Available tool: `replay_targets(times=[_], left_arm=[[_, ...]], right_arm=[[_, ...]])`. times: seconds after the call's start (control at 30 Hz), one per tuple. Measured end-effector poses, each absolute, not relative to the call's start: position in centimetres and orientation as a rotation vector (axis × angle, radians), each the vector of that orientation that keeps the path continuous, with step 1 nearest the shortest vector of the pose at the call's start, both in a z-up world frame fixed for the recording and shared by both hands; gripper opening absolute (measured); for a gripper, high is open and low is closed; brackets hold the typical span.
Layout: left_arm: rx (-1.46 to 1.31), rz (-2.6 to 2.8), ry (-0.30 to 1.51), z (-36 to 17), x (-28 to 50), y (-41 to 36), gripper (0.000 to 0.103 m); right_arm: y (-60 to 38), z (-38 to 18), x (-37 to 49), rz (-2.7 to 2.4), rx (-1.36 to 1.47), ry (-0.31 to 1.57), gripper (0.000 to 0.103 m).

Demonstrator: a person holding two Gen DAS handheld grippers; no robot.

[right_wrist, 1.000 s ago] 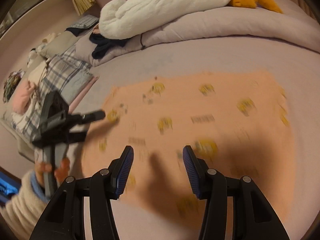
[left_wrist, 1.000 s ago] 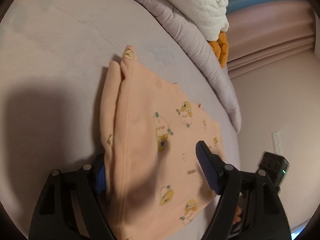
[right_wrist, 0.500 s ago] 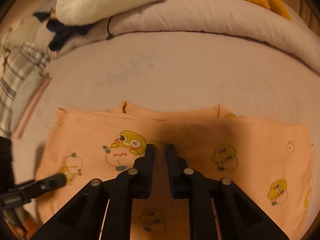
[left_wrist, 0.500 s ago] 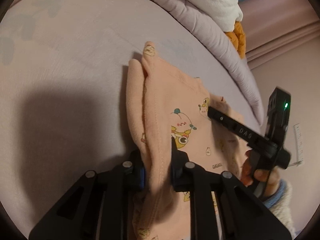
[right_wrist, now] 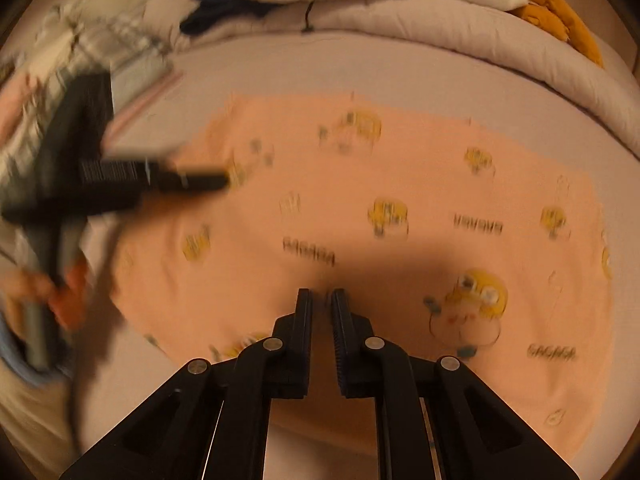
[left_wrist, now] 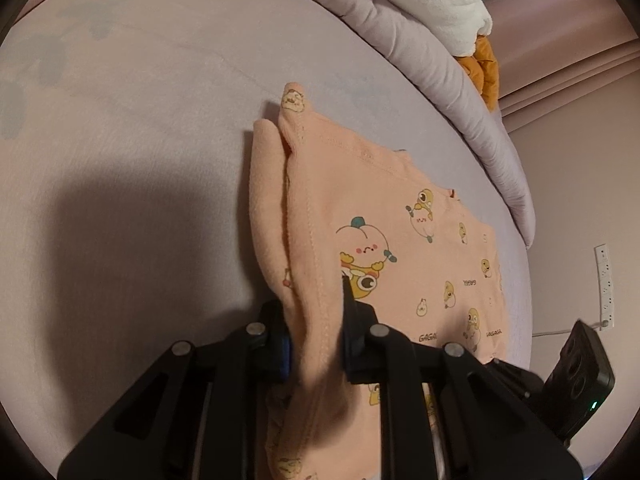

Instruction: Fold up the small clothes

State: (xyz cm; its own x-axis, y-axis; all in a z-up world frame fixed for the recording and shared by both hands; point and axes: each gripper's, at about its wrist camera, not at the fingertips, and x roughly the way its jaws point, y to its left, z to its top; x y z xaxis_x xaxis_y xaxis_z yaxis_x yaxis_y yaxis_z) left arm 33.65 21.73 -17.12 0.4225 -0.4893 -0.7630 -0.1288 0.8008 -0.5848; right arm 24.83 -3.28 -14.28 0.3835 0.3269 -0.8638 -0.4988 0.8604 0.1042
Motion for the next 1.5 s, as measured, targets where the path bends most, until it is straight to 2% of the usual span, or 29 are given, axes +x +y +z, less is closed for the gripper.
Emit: replay_targets(times=[0.1, 0.23, 0.37, 0.4, 0.47, 0.53, 0.7, 0.8, 0.87, 1.07, 1.23, 1.4, 1.5], left_arm=[[-0.62, -0.214, 1.144, -16.3, 34.1, 20.9, 0.016], [-0.614, -0.238, 1.112, -14.5, 33.7, 19.9, 0.013], [-0.557, -0.257, 1.079, -11.8, 33.6, 17.6, 0.013], [-0.535, -0.264, 1.076, -11.2, 33.7, 16.9, 0.013], [-0.468, -0.272, 1.072, -9.9, 33.8, 15.0, 0.013], [-0.407, -0.295, 1.074, -8.8, 34.1, 12.4, 0.015], [-0.296, -0.334, 1.118, -8.4, 35.5, 6.9, 0.017], [-0.249, -0.388, 1.184, -9.7, 36.6, 3.0, 0.02], [-0.244, -0.45, 1.232, -10.8, 37.1, 1.3, 0.034], [-0.311, -0.546, 1.266, -11.9, 37.4, 0.2, 0.037], [-0.348, -0.508, 1.221, -11.1, 35.9, 3.9, 0.037], [-0.393, -0.422, 1.197, -12.0, 33.0, 9.2, 0.042], [-0.428, -0.385, 1.212, -13.2, 31.3, 11.7, 0.042]], right_arm=[[-3.7, -14.1, 24.8, 0.532, -0.159, 1.055, 0.013], [-7.3, -13.3, 26.3, 0.604, 0.134, 1.123, 0.013], [-11.0, -13.0, 26.6, 0.617, 0.339, 1.086, 0.016], [-12.1, -13.1, 26.8, 0.626, 0.409, 1.08, 0.019], [-13.1, -13.3, 26.8, 0.652, 0.511, 1.07, 0.038], [-14.8, -13.6, 27.2, 0.696, 0.664, 1.045, 0.047], [-17.2, -14.6, 29.2, 0.721, 0.937, 1.011, 0.051], [-18.8, -14.9, 29.6, 0.722, 1.025, 0.999, 0.062], [-20.1, -15.5, 30.3, 0.727, 1.093, 1.001, 0.071], [-20.7, -17.5, 31.6, 0.721, 1.176, 1.077, 0.071], [-20.3, -17.4, 31.6, 0.718, 1.158, 1.085, 0.071], [-18.0, -16.6, 33.0, 0.657, 1.01, 1.142, 0.07], [-16.6, -16.2, 33.4, 0.594, 0.885, 1.172, 0.058]])
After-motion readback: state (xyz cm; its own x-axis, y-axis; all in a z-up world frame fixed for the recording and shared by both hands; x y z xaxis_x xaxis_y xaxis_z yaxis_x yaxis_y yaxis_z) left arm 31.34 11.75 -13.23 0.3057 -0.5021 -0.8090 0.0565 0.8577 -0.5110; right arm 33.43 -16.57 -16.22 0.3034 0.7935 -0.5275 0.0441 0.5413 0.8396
